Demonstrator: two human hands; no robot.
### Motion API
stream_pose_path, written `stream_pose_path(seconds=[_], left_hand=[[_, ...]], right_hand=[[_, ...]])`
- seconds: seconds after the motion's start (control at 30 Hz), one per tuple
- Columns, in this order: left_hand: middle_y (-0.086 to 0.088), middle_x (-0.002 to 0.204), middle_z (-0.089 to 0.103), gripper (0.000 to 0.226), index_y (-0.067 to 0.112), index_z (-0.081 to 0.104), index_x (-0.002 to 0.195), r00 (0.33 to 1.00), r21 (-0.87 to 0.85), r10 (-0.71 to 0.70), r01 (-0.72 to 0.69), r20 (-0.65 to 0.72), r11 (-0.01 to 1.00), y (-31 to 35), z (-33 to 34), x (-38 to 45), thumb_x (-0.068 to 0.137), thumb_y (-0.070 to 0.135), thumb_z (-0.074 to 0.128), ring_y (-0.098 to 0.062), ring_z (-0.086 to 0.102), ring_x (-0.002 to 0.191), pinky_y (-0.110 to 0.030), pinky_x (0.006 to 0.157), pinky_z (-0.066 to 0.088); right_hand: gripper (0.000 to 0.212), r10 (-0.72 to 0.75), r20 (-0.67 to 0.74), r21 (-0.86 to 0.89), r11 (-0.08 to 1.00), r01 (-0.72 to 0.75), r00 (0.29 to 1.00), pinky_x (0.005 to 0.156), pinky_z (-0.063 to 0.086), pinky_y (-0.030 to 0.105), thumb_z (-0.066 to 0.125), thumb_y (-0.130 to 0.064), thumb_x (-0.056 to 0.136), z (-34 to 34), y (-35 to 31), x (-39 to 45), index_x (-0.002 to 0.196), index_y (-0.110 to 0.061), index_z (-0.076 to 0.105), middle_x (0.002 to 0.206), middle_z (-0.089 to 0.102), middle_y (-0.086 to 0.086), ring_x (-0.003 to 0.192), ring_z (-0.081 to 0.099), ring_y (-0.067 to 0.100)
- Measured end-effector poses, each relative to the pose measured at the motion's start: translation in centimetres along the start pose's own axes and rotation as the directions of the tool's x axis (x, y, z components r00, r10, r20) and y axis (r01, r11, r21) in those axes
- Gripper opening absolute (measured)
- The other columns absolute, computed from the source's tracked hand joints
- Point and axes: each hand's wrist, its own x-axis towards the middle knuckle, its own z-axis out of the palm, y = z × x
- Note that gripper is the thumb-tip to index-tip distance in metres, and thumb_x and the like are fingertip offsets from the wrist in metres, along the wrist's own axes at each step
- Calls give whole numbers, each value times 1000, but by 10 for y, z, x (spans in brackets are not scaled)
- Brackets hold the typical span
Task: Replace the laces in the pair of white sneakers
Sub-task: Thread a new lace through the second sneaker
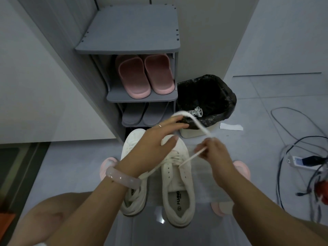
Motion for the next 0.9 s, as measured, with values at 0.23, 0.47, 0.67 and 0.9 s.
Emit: stream_pose_path(seconds=[0.23, 0.47, 0.67, 0.9], left_hand=[[1, 121, 56, 33, 20, 55, 123, 912, 369, -394, 329, 116, 869, -39, 13, -9, 91, 15, 48, -7, 54, 103, -11, 84, 38], [-4, 153, 23, 46, 38, 48, 131, 856, 590, -423, 183, 297, 786, -55, 49, -22, 93, 14, 38, -27, 31, 132, -35, 105, 28], [-2, 156, 13, 57, 42, 43, 134, 789, 626, -443, 97, 426, 774, -52, 43, -23, 90, 6, 36, -28, 21, 138, -40, 108, 27], [-6, 144, 37, 49, 28, 32, 139, 858, 573, -477, 296, 193, 764, -59, 27, -23, 92, 16, 40, -24, 42, 127, -40, 103, 35]], right_hand=[[21, -64, -98, -238, 970, 39, 993, 52, 34, 25, 37, -14, 95, -21, -30, 8, 86, -16, 56, 54, 45, -2, 52, 40, 13], [30, 354, 446, -877, 356, 322, 822, 56, 45, 21, 41, -24, 96, -15, -31, -14, 71, -13, 52, 71, 63, 3, 52, 54, 9], [20, 460, 428, -899, 300, 318, 778, 58, 53, 24, 45, -19, 95, -18, -18, -11, 85, -8, 58, 82, 66, 7, 62, 62, 18], [30, 110, 376, -916, 190, 352, 920, 86, 47, 32, 42, -29, 96, -13, -3, -4, 121, -17, 55, 118, 60, 5, 103, 58, 22]])
